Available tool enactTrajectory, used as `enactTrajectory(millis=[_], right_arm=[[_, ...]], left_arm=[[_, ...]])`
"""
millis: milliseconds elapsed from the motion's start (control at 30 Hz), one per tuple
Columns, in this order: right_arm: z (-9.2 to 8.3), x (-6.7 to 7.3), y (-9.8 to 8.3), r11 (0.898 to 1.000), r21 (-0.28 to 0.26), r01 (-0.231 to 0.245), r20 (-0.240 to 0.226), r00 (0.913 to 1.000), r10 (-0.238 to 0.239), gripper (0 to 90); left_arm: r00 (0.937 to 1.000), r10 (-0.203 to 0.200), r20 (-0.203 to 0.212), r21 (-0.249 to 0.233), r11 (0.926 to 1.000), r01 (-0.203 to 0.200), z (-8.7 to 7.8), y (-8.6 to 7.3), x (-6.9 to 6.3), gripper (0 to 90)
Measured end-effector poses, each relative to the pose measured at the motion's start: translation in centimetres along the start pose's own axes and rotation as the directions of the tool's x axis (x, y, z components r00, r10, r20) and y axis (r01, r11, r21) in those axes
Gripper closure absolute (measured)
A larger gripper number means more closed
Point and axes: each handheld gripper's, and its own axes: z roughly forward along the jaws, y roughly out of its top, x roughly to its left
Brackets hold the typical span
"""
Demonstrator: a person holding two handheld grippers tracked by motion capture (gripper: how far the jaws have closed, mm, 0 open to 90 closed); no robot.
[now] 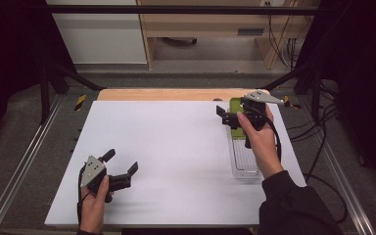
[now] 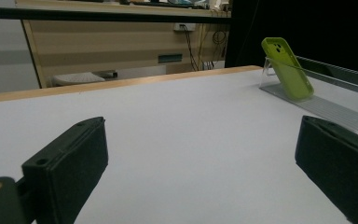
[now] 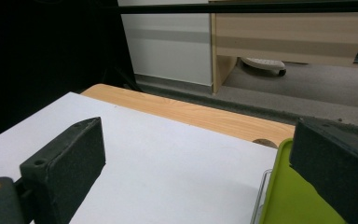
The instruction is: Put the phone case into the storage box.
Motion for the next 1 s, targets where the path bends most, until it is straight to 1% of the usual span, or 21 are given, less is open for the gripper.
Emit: enactTrajectory(millis=[100, 167, 233, 333, 567, 667, 700, 733, 800, 933, 1000], right_arm=[[-0.2, 0.2, -0.2, 1.000, 0.004, 0.015, 0.000, 0.9999, -0.015, 4.1], [-0.3, 0.3, -0.4, 1.000, -0.007, 0.007, -0.001, 1.0000, -0.007, 4.3], [-0.4, 0.4, -0.6, 1.000, -0.007, 0.011, -0.003, 0.9999, -0.011, 4.2], [-0.5, 0.5, -0.9, 1.000, -0.007, 0.009, -0.012, 0.9999, -0.009, 4.1], [-1.0, 0.5, -1.6, 1.000, -0.001, 0.010, -0.015, 0.9998, -0.010, 4.0], [-1.3, 0.3, -1.9, 1.000, 0.000, 0.003, -0.016, 0.9999, -0.003, 3.9], [-1.5, 0.3, -2.0, 1.000, -0.001, 0.004, -0.017, 0.9999, -0.004, 3.9], [-1.6, 0.2, -2.0, 1.000, -0.004, 0.004, -0.016, 0.9999, -0.004, 3.9], [-1.9, 0.1, -2.1, 1.000, -0.008, 0.007, -0.015, 0.9999, -0.007, 3.9], [-2.5, -0.2, -2.4, 1.000, -0.012, 0.005, -0.011, 0.9999, -0.005, 3.6], [-2.8, -0.3, -2.5, 1.000, -0.013, 0.003, -0.013, 0.9999, -0.003, 3.5]], left_arm=[[0.9999, -0.006, -0.014, -0.003, 1.0000, 0.006, -0.7, 0.0, 0.5, 2.0], [0.9995, -0.013, -0.030, -0.010, 0.9999, 0.013, -1.2, 0.0, 0.9, 2.0], [0.9991, -0.020, -0.038, -0.012, 0.9997, 0.019, -1.5, -0.1, 1.2, 2.0], [0.9989, -0.024, -0.041, -0.013, 0.9996, 0.024, -1.8, -0.1, 1.4, 2.0], [0.9993, -0.018, -0.032, -0.009, 0.9998, 0.017, -1.8, -0.1, 1.2, 1.9], [0.9993, -0.022, -0.030, -0.012, 0.9997, 0.022, -1.8, -0.1, 1.1, 1.9], [0.9994, -0.022, -0.028, -0.009, 0.9997, 0.021, -1.7, -0.1, 1.1, 1.9], [0.9996, -0.023, -0.016, -0.006, 0.9997, 0.023, -1.6, -0.1, 1.0, 1.9], [0.9999, -0.015, -0.006, -0.003, 0.9999, 0.015, -1.5, -0.1, 0.9, 1.9], [0.9998, -0.015, 0.009, -0.002, 0.9999, 0.015, -1.5, -0.2, 0.7, 1.9], [0.9998, -0.015, 0.010, 0.000, 0.9999, 0.015, -1.5, -0.2, 0.7, 1.9]])
